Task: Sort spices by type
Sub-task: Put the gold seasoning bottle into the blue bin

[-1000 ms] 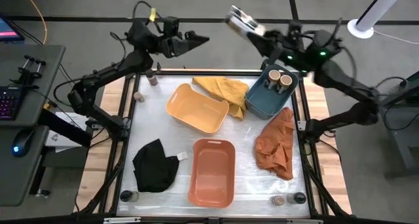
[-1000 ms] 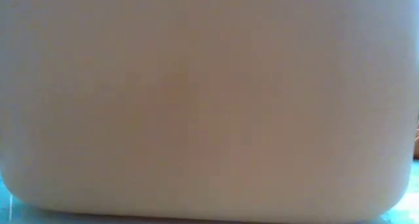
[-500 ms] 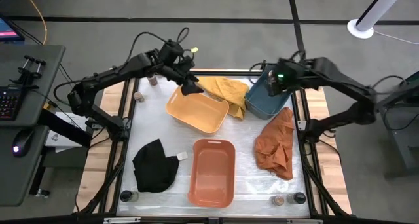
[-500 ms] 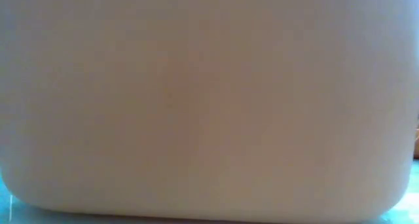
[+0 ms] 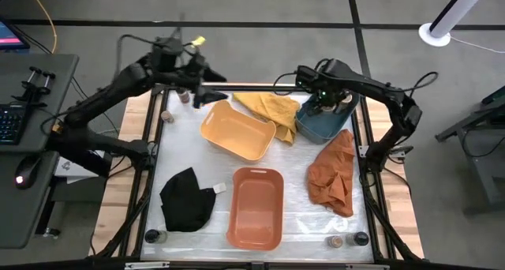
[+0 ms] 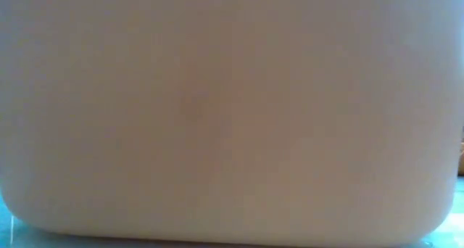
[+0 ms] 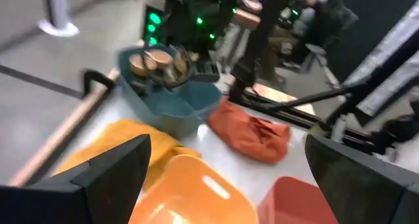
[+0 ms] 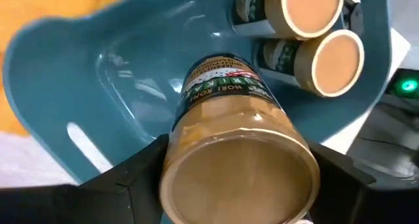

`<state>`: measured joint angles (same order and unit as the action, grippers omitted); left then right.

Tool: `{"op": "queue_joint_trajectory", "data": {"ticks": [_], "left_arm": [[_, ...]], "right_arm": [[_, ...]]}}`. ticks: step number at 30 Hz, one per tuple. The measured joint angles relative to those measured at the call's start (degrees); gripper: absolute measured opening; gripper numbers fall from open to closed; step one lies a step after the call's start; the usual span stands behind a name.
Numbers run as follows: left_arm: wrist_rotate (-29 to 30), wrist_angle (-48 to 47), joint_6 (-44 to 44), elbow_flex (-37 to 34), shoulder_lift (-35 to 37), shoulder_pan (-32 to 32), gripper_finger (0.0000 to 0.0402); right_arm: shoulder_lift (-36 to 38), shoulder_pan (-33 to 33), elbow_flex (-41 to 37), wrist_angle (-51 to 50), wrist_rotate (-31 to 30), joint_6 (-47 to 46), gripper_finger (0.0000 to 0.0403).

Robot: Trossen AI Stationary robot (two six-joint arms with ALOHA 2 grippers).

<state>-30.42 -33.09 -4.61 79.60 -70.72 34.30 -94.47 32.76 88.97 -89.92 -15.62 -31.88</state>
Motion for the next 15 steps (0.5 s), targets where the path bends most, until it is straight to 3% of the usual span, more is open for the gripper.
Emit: {"op": "queue_joint_trajectory", "data": {"ticks": [6, 15], "left_arm": [[2.6, 2.3, -2.3, -10.1, 11.9, 3.8, 0.0390], [2.5, 11.3, -11.9, -24.0, 25.0, 5.1, 0.0390]], "right_arm": [[-0.6, 5.1, 0.1, 0.0, 0.9, -0.5, 0.0270], [-0.5, 10.9, -7.2, 7.3, 10.1, -5.9, 0.0270]]}}
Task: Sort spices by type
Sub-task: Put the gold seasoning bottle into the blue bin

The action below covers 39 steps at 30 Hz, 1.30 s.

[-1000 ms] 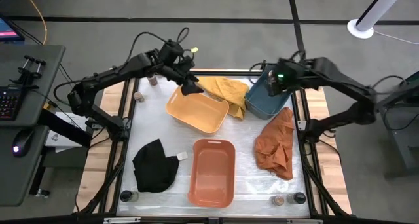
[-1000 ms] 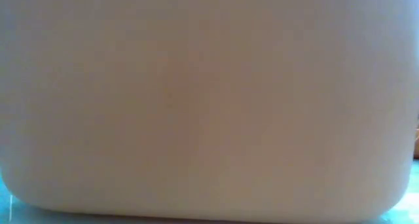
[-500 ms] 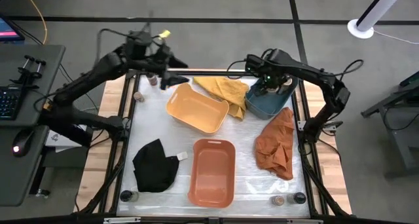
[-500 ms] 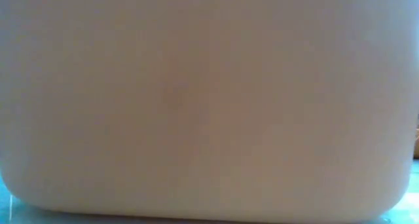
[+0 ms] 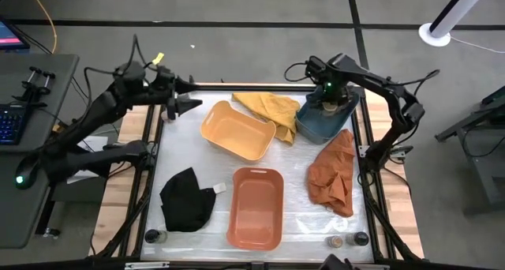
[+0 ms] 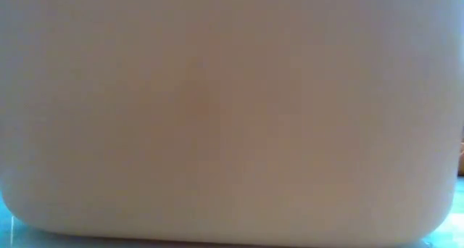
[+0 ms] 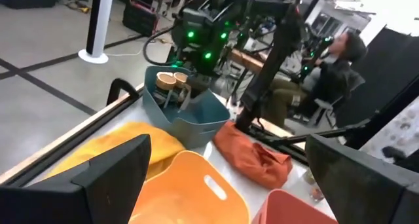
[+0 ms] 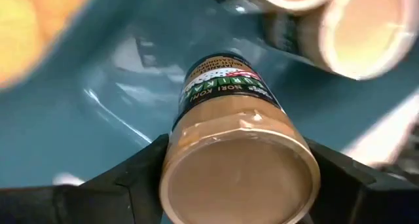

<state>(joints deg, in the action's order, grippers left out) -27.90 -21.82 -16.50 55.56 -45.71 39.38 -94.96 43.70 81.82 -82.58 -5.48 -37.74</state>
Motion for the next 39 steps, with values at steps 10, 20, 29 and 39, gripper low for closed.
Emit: {"op": "queue_joint_trajectory", "data": {"ticks": [10, 20, 29, 39], "left_arm": [[0.0, 1.0, -1.0, -1.4, 2.6, 0.0, 0.0390], [0.7, 2.5, -1.4, -1.4, 1.3, 0.0, 0.0390], [5.1, 2.5, -1.4, -1.4, 0.5, 0.0, 0.0390], [10.4, 2.4, -1.4, -1.4, 0.0, 0.0, 0.0390]], "right_arm": [[-0.1, 3.0, -10.4, 11.4, -1.6, -10.0, 0.0270], [0.0, 5.8, -10.7, 13.1, -3.2, -7.8, 0.0270], [0.0, 6.2, -10.6, 12.8, -3.0, -2.2, 0.0376], [7.8, 6.2, -10.6, 13.5, 0.7, 6.5, 0.0338]]}}
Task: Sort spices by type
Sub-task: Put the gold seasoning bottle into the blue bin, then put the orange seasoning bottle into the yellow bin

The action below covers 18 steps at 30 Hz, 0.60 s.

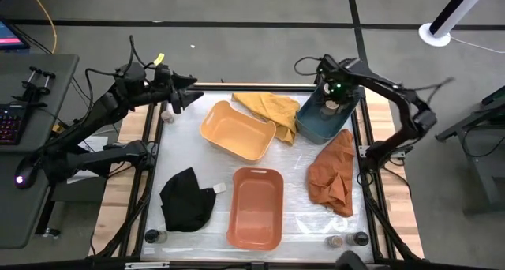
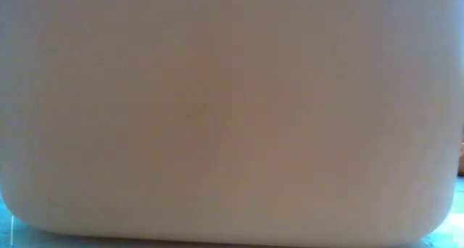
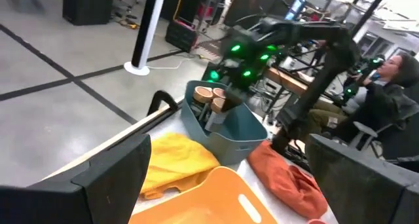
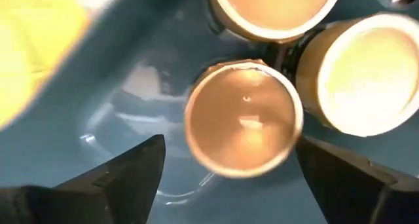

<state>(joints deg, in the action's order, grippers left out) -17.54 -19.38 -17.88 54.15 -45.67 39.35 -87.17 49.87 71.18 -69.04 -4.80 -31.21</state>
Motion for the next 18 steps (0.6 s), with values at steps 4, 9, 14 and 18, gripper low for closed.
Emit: {"op": "queue_joint_trajectory", "data": {"ticks": [4, 9, 14, 18], "left_arm": [[0.2, 0.2, 0.0, 0.0, -0.5, 0.0, 0.0390], [2.5, 1.1, -5.4, 0.3, -2.2, 0.0, 0.0390], [7.9, -15.2, -7.8, 8.8, -13.8, 3.6, 0.0390], [18.3, -31.6, -0.1, 17.8, -27.7, 8.5, 0.0390]], "right_arm": [[7.7, 0.0, 0.0, 2.1, 2.0, 1.3, 0.0338], [17.2, -0.5, 0.0, 10.3, 8.9, -0.5, 0.0338], [22.1, -2.5, 0.1, 22.8, 13.4, -4.0, 0.0338], [21.5, -4.5, 0.1, 29.2, 16.0, -4.9, 0.0338]]}}
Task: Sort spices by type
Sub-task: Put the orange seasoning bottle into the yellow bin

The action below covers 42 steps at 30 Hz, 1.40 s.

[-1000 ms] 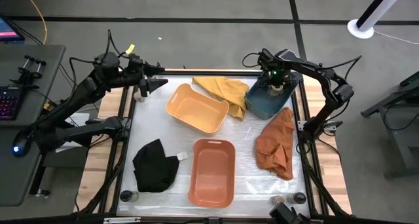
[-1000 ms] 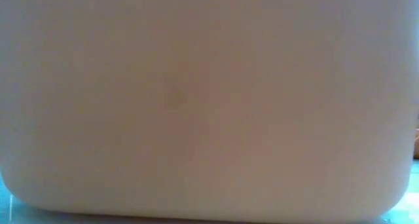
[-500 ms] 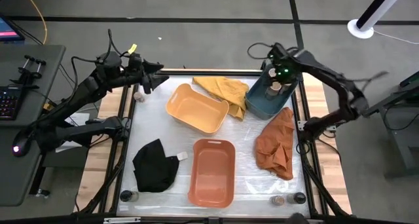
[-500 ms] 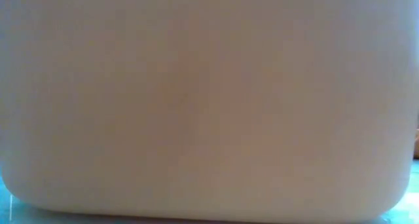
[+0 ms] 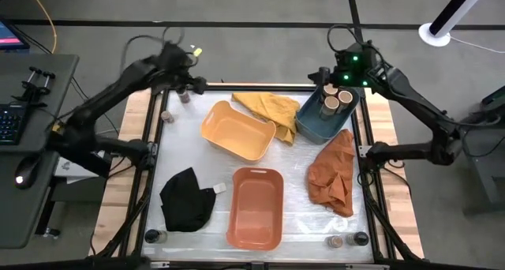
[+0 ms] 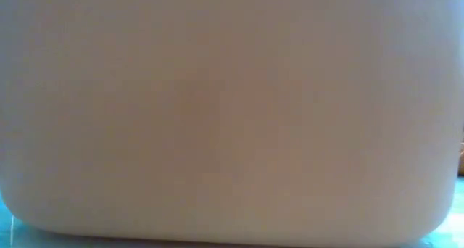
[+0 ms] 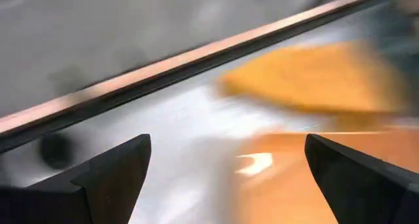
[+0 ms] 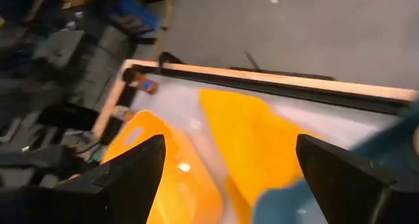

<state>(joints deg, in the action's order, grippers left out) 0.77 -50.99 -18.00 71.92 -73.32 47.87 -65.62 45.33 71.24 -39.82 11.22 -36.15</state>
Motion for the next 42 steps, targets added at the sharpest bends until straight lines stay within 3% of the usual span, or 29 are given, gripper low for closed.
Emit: {"op": "queue_joint_trajectory", "data": {"ticks": [3, 12, 27, 32, 39, 42], "left_arm": [[9.3, -5.4, 0.9, 2.4, -8.7, 4.5, 0.0390], [18.0, -3.7, -3.5, 3.0, -19.8, 11.3, 0.0390], [15.0, -6.9, -7.7, 2.8, -26.6, 12.5, 0.0377], [15.0, -6.9, -9.0, 2.8, -27.3, 12.5, 0.0319], [15.2, -6.7, -8.8, 2.9, -26.9, 12.5, 0.0155], [14.6, -5.6, -6.9, 2.8, -26.0, 12.5, 0.0156]], "right_arm": [[-1.5, -2.2, 0.0, 1.4, 0.6, 0.0, 0.0338], [-4.5, -6.7, 0.0, 1.5, 0.6, 0.7, 0.0339], [-5.0, -7.1, 0.0, 1.5, -0.2, 4.1, 0.0339], [-5.0, -7.1, 0.0, 1.5, -0.2, 4.3, 0.0339], [-5.0, -7.1, 0.0, 1.5, -1.1, 4.3, 0.0339], [-5.0, -7.1, 0.0, 1.5, -1.2, 4.2, 0.0339]]}}
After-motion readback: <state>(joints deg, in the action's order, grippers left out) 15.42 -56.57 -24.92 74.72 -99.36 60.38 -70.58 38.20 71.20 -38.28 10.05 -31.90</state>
